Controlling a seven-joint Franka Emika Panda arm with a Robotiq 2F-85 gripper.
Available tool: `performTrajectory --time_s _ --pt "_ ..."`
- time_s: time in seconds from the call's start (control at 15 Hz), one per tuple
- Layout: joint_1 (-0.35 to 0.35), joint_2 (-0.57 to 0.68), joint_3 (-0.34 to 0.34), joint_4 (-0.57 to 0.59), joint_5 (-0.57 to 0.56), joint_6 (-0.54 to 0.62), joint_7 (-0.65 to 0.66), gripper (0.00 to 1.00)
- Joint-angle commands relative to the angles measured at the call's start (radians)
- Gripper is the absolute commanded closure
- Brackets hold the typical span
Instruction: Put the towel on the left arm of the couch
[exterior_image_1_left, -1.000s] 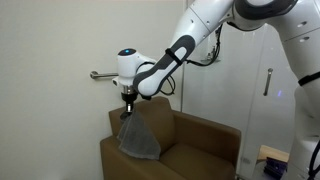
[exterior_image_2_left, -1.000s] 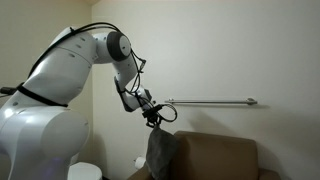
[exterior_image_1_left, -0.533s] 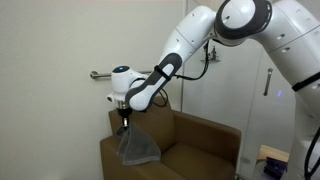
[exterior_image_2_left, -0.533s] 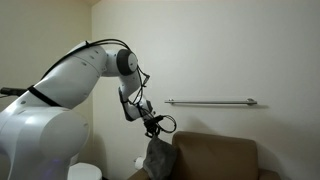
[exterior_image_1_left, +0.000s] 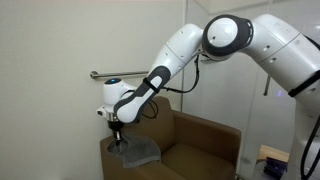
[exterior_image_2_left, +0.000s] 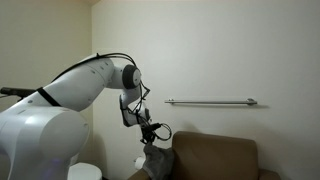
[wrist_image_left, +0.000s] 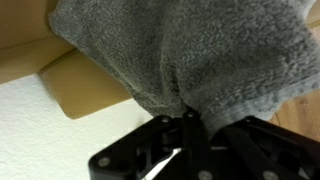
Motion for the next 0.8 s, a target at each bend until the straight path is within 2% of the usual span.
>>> performTrajectory --time_s 0.0,0.27,0.33,0.4,0.73 --pt "-0.024 0.084 0.043 0.106 0.058 -0.062 -0.13 0.96" --pt "-0.01 0.136 0.039 0.185 0.072 -0.118 -0.17 0.96" --pt "-0.005 0.143 0.034 0.199 0.069 -0.128 -0.171 0.88" --pt "0.0 0.148 0.031 0.212 0.066 -0.139 -0.171 0.69" --pt "0.005 0.165 0.038 0.256 0.069 -0.168 -0.205 0.37"
